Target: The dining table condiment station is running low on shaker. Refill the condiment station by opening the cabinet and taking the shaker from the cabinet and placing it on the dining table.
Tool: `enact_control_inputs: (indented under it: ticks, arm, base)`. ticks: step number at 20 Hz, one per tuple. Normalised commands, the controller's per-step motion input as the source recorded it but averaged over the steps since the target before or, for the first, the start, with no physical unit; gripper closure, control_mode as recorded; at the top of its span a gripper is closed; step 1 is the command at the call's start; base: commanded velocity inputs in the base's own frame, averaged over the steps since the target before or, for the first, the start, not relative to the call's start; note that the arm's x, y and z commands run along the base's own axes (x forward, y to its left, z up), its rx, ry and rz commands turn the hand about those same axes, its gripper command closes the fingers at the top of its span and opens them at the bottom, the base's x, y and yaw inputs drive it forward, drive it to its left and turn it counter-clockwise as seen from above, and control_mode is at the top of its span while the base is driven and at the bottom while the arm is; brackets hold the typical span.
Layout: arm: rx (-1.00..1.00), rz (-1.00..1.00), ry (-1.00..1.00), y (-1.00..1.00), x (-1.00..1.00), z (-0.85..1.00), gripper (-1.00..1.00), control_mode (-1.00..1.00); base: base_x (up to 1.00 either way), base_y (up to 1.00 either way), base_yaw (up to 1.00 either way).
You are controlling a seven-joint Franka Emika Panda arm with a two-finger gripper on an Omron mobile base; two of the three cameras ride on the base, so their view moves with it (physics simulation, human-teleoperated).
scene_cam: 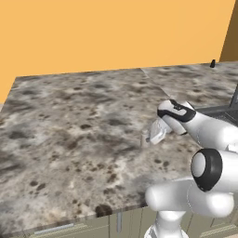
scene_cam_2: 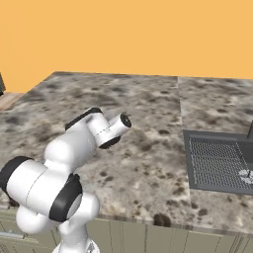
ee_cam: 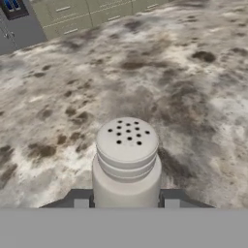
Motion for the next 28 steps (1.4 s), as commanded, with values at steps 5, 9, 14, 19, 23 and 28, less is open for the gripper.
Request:
enact_control_inputs:
  ticks: [5,9,14,19,23,28]
  arm:
    - [0.00,0.13,-0.04,0.00,0.05,-0.34,1.00,-1.00]
    - [-0.01,0.10,-0.06,0.00,0.01,-0.37,1.00,-1.00]
    - [-0.05,0.06,-0.11,0.00,0.00,-0.44,-1.00,-1.00]
    - [0.01,0.00,-0.02,0.00,-0.01,0.09,-1.00,-1.00]
    - [0.05,-0.03,0.01,0.00,-0.01,0.61,-1.00,-1.00]
    - [0.09,0.00,0.01,0.00,-0.13,0.98,-1.00,-1.00]
  base:
    - [0.00,0.00,0.00]
    - [0.00,0.00,0.00]
    - [0.00,0.00,0.00]
    - [0.00,0.00,0.00]
    - [0.00,0.00,0.00]
    - [0.00,0.00,0.00]
